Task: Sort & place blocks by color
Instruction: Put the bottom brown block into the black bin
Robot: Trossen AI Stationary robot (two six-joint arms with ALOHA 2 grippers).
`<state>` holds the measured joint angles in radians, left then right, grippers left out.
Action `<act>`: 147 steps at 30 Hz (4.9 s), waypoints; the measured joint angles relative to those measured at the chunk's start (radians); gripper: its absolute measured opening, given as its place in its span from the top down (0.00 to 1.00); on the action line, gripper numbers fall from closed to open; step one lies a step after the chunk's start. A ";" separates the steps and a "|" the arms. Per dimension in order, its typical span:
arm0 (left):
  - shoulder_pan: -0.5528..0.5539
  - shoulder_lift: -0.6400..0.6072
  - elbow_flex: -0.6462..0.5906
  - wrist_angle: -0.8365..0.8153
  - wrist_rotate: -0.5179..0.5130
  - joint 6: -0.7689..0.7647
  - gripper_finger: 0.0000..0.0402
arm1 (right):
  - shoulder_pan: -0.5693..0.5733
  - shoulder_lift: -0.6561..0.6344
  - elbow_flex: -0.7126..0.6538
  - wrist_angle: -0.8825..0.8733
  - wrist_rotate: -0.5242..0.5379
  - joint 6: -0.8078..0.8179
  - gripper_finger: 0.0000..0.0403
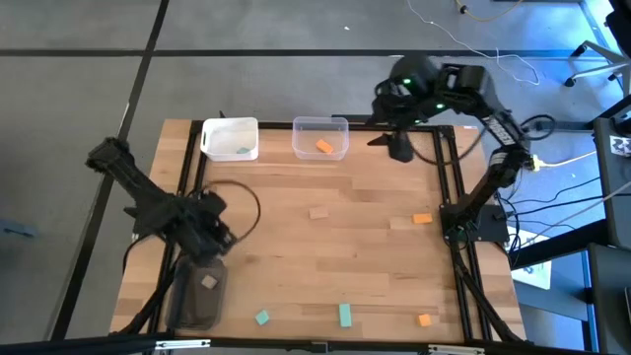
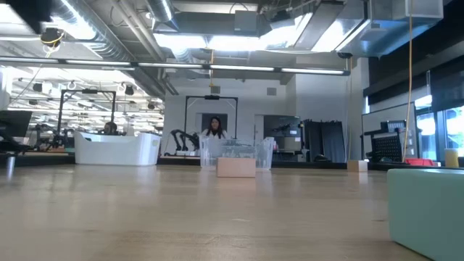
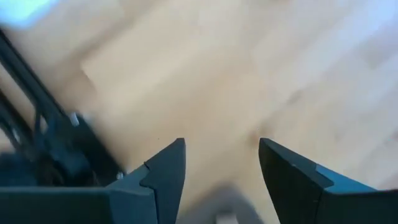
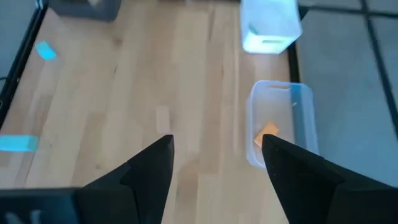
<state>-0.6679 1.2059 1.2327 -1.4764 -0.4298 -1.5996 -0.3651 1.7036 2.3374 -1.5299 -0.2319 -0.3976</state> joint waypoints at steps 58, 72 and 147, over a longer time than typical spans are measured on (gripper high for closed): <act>0.302 -0.450 0.000 0.025 -0.137 0.751 0.52 | 0.301 0.761 -0.001 0.217 0.134 0.107 0.39; 0.302 -0.542 0.000 0.025 -0.130 0.878 0.52 | 0.293 0.761 -0.138 0.264 0.137 0.179 0.39; 0.302 -0.554 -0.116 -0.015 -0.187 0.693 0.52 | 0.297 0.717 0.016 1.012 0.422 0.172 0.67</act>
<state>-0.3664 0.6524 1.1169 -1.4914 -0.6169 -0.9063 -0.0679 2.4207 2.3539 -0.5183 0.1901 -0.2253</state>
